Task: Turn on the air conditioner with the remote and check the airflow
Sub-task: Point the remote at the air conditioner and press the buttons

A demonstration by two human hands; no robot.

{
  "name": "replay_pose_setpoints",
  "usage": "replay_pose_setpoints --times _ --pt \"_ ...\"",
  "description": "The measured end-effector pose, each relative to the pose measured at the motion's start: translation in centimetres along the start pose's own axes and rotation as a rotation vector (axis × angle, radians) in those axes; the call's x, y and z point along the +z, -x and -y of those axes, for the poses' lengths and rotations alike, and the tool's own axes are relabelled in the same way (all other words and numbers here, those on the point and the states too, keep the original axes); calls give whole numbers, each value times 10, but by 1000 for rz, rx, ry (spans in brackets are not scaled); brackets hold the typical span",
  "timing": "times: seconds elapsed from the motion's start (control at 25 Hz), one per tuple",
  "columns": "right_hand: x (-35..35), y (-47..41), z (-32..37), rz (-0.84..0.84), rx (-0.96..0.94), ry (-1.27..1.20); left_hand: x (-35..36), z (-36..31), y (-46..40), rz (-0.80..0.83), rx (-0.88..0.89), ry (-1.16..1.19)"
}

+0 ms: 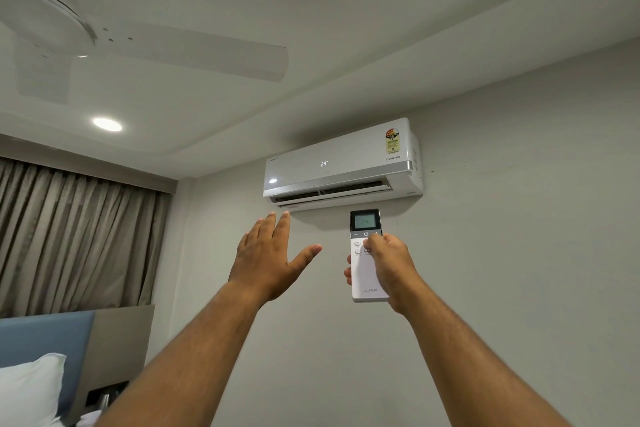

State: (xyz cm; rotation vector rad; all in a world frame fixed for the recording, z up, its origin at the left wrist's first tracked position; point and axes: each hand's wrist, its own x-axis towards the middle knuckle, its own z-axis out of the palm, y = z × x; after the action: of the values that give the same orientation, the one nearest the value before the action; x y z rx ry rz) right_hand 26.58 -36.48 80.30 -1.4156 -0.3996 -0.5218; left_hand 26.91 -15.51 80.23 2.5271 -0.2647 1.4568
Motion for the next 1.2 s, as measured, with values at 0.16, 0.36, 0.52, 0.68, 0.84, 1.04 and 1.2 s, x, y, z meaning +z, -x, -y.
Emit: replay_pose_setpoints --times 0.16,0.36,0.52,0.68,0.84,1.04,1.2 --pt "0 1 1 0 2 6 -1 0 -1 -1 -4 9" --pt "2 2 3 5 -4 4 -2 0 -1 -8 -4 10" --pt "3 2 3 5 -7 33 -3 0 -1 -10 -17 11" --pt "2 3 3 6 -6 35 -4 -2 0 -9 -19 24" --pt "1 4 2 3 1 38 -6 -3 1 -8 -22 30" --pt "2 2 -1 -9 6 66 -4 -6 4 -1 -31 48" --pt "0 0 -5 -5 8 90 0 -7 5 9 -34 43"
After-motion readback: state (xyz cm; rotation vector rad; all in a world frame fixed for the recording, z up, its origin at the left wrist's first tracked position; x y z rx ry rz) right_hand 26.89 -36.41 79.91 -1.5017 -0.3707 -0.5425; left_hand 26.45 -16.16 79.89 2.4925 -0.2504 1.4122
